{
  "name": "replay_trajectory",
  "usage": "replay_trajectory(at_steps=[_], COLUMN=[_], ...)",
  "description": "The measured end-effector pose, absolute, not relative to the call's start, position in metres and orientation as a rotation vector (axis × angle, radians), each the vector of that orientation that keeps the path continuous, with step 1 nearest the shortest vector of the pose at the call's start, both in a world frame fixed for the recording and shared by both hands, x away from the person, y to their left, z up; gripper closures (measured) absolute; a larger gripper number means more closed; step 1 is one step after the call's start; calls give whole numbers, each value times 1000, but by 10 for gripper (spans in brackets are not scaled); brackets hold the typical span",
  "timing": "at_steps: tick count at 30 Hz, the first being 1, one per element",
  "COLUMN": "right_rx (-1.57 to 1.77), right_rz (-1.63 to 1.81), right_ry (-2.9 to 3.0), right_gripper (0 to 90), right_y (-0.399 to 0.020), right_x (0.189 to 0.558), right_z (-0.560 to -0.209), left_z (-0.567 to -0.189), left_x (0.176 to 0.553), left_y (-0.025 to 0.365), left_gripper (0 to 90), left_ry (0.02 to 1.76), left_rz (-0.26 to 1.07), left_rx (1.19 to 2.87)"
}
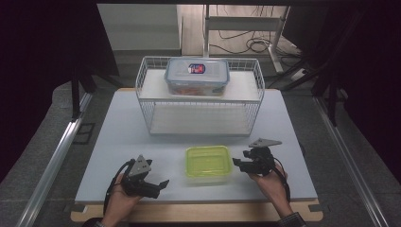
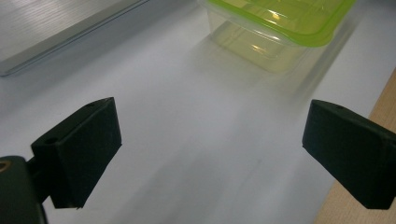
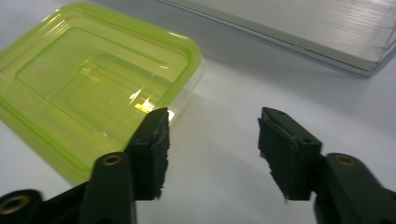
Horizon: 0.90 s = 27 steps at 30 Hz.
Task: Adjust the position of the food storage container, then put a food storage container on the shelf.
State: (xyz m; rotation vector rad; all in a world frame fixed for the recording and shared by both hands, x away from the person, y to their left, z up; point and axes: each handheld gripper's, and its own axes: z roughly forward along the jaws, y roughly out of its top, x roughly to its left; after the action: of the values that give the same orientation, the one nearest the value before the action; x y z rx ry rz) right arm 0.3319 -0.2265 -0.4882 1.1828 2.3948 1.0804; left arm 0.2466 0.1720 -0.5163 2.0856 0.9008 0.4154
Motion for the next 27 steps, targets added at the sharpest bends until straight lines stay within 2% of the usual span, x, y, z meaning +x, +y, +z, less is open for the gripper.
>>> replay_trajectory(at_steps=[7,14,21,23,27], right_rx=[1265,1317,1376,1422,1486], right_rz=[1109,1130,1297,1337,1377], right_ry=[2382,2375,2346,2344,2369], right_gripper=[258,247,320,384,449], right_y=[-238,-243,-239,-236,-231], right_x=[335,333,331,331,335], right_z=[-487,-483,-478,-478,-482], left_z=[-517,-517,-516,-516,-516], left_x=[247,247,246,246,246], left_y=[173,172,171,171,171], left_gripper=[46,46,46,46,46], left_ry=[904,905,900,897,895], left_rz=[412,414,422,425,425], left_rx=[2086,2089,2091,2093,2095])
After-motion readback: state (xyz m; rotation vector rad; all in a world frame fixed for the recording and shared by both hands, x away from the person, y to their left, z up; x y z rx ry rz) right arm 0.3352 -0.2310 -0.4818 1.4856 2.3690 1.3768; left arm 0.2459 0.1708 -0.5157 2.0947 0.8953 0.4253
